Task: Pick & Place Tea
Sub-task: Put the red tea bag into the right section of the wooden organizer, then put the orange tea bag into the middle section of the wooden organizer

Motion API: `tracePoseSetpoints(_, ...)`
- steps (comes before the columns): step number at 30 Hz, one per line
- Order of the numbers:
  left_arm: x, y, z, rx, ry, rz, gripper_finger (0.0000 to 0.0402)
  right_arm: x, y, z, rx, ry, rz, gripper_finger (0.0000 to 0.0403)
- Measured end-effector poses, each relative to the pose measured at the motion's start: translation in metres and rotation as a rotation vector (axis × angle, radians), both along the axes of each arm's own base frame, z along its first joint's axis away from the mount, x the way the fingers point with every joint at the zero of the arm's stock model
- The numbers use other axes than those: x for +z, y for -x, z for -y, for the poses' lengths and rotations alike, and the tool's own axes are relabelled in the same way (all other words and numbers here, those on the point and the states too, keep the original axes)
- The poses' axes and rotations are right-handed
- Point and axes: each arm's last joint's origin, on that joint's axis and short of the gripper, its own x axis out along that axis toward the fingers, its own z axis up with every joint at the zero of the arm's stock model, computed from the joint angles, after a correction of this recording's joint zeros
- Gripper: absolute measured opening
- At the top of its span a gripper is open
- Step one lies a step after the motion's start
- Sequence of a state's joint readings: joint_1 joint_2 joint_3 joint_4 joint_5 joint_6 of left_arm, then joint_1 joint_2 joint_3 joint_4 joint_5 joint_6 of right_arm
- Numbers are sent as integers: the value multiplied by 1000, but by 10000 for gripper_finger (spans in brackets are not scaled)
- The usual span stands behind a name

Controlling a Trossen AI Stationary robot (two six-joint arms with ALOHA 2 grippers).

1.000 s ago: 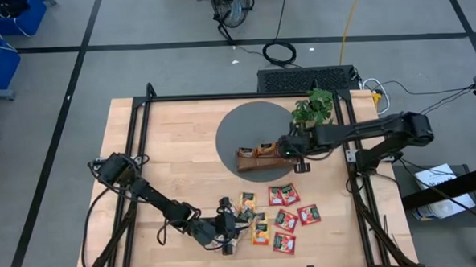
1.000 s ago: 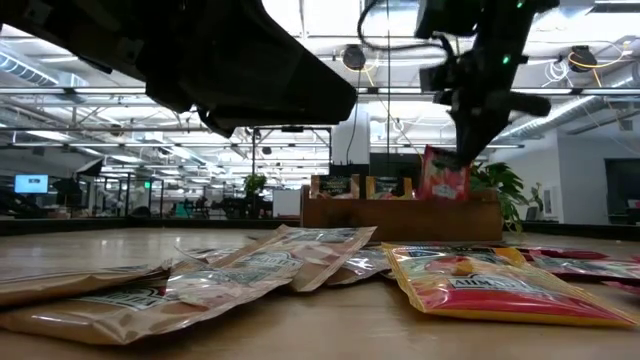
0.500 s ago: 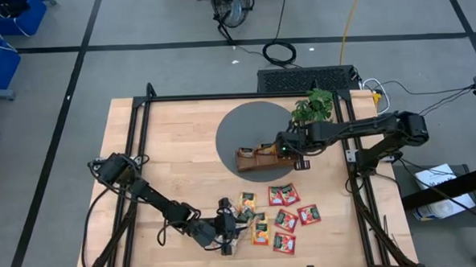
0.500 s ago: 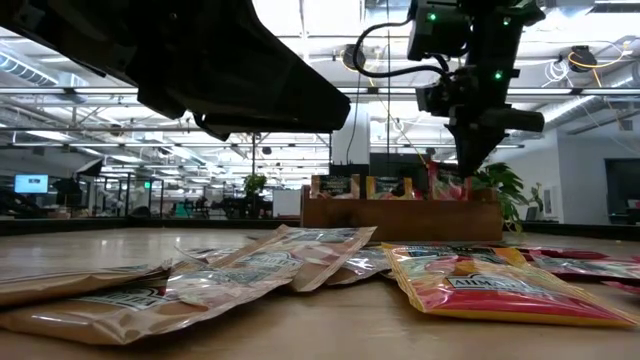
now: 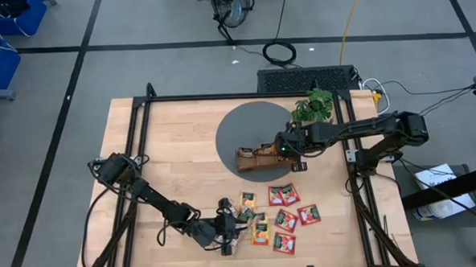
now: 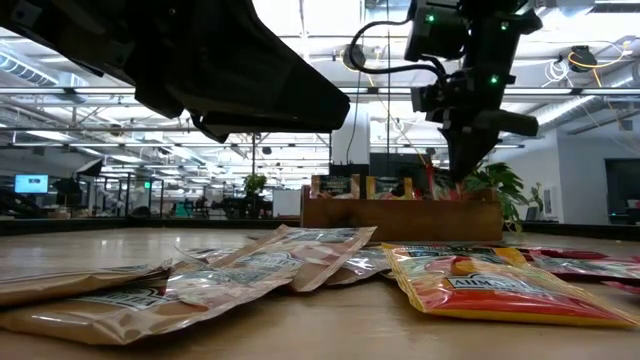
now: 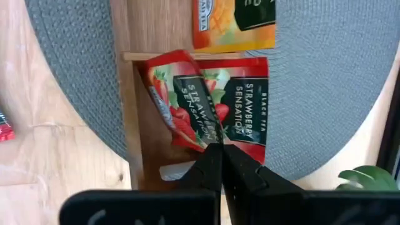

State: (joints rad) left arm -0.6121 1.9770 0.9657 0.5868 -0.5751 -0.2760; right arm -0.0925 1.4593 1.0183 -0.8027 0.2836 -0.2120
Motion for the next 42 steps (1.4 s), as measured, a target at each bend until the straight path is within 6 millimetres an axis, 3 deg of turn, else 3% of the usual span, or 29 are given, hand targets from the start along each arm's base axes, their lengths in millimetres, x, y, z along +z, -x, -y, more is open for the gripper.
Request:
tracePoseSetpoints(6,0,0,0,0,0,0,69,-2,1,0,-6,-1,0,13)
tracePoseSetpoints(17,0,0,0,1,2,0,70,-2,1,1,-77,11,20,121)
tracePoseSetpoints(21,0,0,0,1,2,0,70,7,5,2,-102,91,52,144)
tracePoseSetpoints(25,0,0,0,5,14,0,70,26,11,-2,-150,65,182,155)
tracePoseSetpoints(29,0,0,2,-34,97,-12,70,43,17,-19,-134,-154,319,157)
tracePoseSetpoints(32,4,-2,7,-97,192,-27,69,42,13,-41,-61,-347,400,157)
tracePoseSetpoints(38,17,-6,24,-172,194,-45,69,3,5,-94,113,-617,523,157)
tracePoseSetpoints(42,17,-8,36,-210,160,-34,69,-17,9,-114,73,-714,590,157)
